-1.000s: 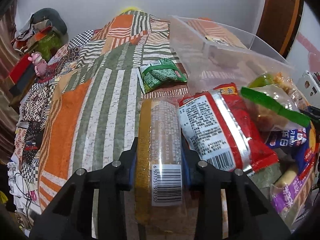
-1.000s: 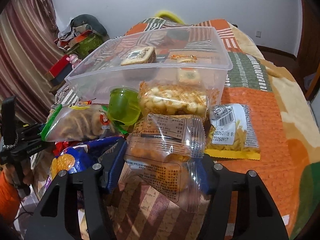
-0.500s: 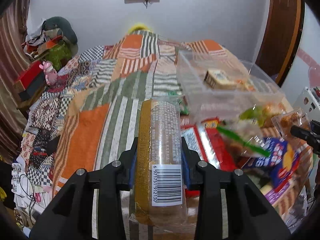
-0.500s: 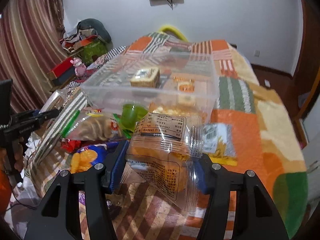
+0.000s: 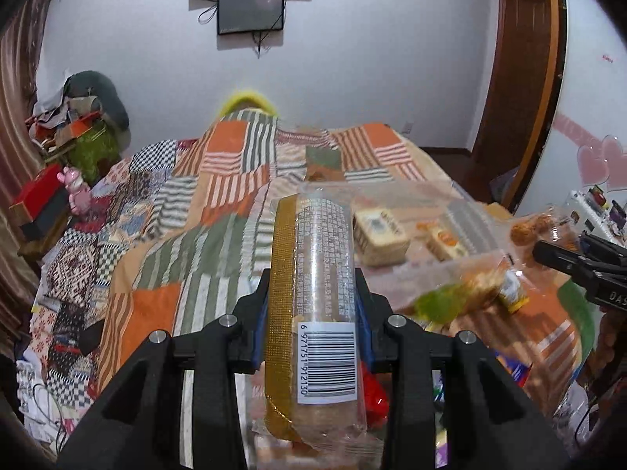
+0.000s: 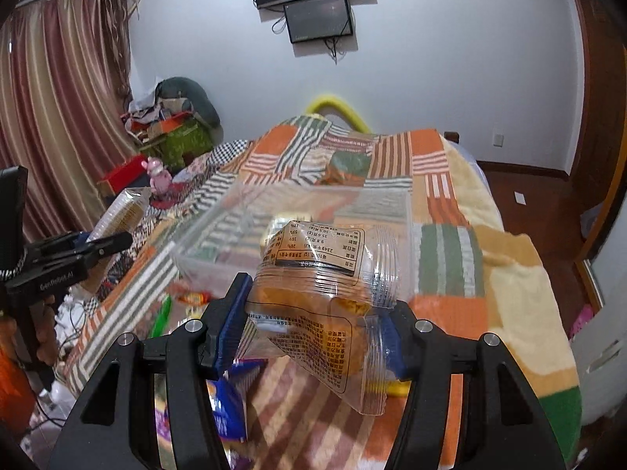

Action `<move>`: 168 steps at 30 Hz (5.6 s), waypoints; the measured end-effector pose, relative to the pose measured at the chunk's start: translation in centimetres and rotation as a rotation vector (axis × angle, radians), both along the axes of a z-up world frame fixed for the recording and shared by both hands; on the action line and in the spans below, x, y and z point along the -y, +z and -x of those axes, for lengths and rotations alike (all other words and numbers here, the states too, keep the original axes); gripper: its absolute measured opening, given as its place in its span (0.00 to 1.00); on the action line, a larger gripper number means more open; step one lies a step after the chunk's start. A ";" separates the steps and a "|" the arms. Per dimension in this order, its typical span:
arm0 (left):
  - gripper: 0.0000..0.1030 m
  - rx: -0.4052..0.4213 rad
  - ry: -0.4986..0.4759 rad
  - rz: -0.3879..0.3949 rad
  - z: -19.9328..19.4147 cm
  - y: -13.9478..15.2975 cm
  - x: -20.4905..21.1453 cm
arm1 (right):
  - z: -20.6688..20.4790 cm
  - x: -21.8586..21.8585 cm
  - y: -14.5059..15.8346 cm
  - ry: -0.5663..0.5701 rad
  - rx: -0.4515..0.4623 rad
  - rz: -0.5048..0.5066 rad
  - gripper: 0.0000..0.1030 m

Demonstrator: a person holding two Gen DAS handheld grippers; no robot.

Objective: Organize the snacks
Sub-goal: 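Lift biscuit roll and cookie bag into the clear box and release both, then grasp the red snack bag with left gripper while right gripper grasps the blue cracker bag, then drop red snack bag and blue cracker bag into the clear box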

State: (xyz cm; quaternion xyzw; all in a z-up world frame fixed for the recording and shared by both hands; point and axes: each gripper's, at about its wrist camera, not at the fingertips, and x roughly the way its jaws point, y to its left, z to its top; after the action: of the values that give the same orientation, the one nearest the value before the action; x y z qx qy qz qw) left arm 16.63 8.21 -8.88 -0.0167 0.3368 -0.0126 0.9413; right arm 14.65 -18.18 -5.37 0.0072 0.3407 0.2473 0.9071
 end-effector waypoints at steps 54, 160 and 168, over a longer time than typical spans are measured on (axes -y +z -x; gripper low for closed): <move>0.56 -0.030 -0.054 -0.025 -5.2 -0.8 1.9 | -4.7 -0.5 -1.5 0.005 -0.029 0.105 0.61; 0.66 -0.013 -0.053 0.103 -7.7 -1.2 3.6 | -7.0 -0.3 -1.0 -0.106 0.024 0.033 0.52; 0.66 -0.071 -0.071 0.109 -10.4 -3.2 3.9 | -9.7 -1.7 -2.8 -0.099 -0.039 0.047 0.52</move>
State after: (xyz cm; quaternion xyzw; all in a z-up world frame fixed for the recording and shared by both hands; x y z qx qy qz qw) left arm 27.03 4.29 -12.04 -0.0565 0.3691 -0.0637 0.9255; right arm 24.32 -16.51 -8.22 0.0073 0.3631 0.1937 0.9113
